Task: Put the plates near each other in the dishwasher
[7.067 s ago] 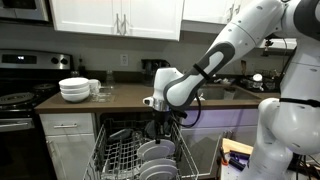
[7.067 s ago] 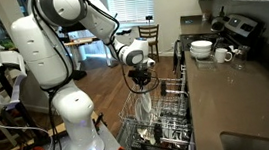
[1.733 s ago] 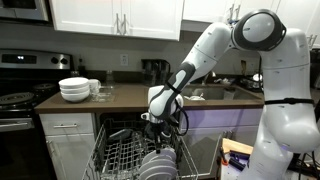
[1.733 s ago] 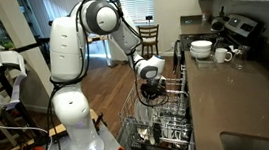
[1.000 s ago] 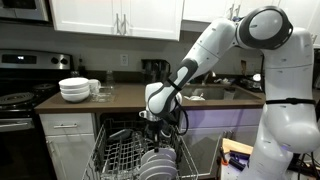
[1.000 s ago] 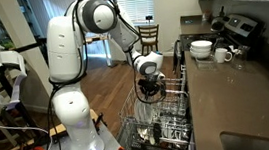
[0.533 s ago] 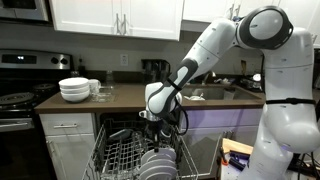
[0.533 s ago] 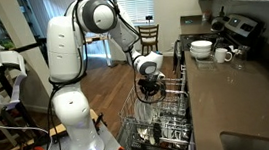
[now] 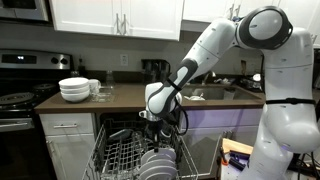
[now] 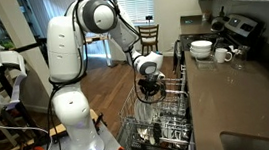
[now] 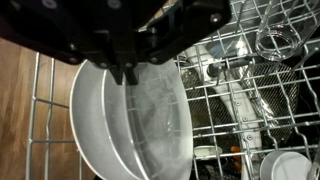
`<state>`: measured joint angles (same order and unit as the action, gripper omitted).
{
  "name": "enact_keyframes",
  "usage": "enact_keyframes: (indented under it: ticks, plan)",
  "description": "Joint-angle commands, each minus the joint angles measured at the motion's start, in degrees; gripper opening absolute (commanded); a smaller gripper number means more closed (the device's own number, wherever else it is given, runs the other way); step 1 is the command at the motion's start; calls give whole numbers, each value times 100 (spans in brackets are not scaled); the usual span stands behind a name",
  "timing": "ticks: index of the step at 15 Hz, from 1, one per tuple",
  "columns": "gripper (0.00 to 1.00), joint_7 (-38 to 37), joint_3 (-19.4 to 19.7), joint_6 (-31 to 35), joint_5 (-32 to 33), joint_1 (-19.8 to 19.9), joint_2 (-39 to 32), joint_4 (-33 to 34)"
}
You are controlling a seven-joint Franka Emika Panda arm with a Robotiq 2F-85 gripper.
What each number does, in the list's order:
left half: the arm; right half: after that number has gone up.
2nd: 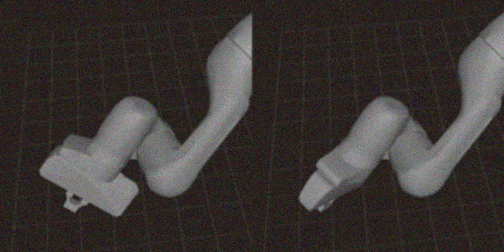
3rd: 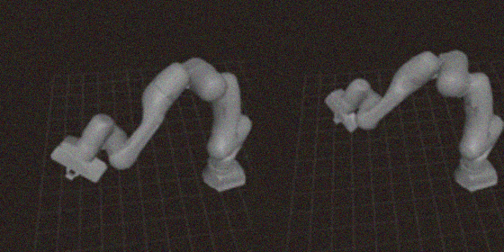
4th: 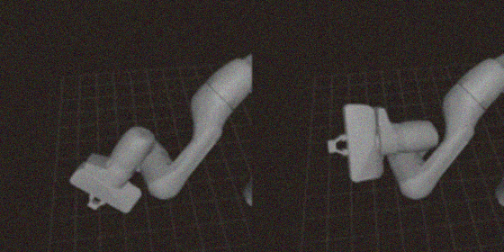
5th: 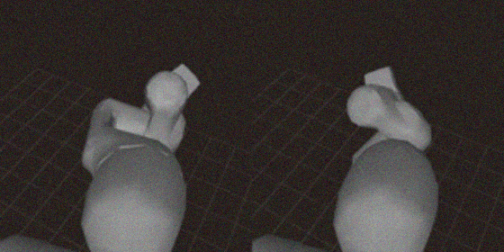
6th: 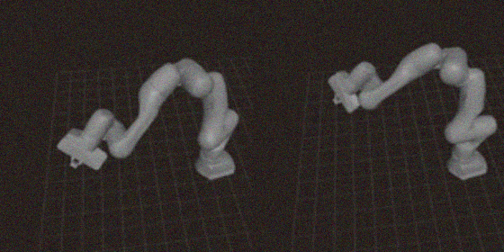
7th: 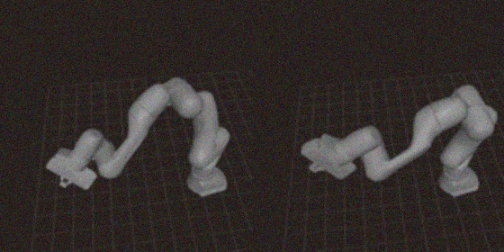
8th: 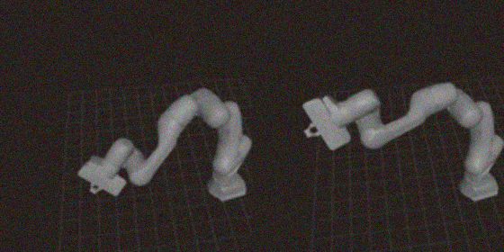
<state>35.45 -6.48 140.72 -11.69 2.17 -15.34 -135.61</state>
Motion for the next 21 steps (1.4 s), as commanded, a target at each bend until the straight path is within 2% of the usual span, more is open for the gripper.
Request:
enact_keyframes:
  ticks: [1, 18, 19, 20, 21]
  plan:
    - [1, 147, -209, 125, -247, 45, -165, 144]
    - [1, 150, -282, 226, -289, 180, -619, 325]
    - [3, 142, -317, 197, -270, 186, -684, 383]
    - [30, 136, -347, 200, -254, 199, -733, 432]
    - [31, 95, -354, 183, -226, 197, -761, 470]
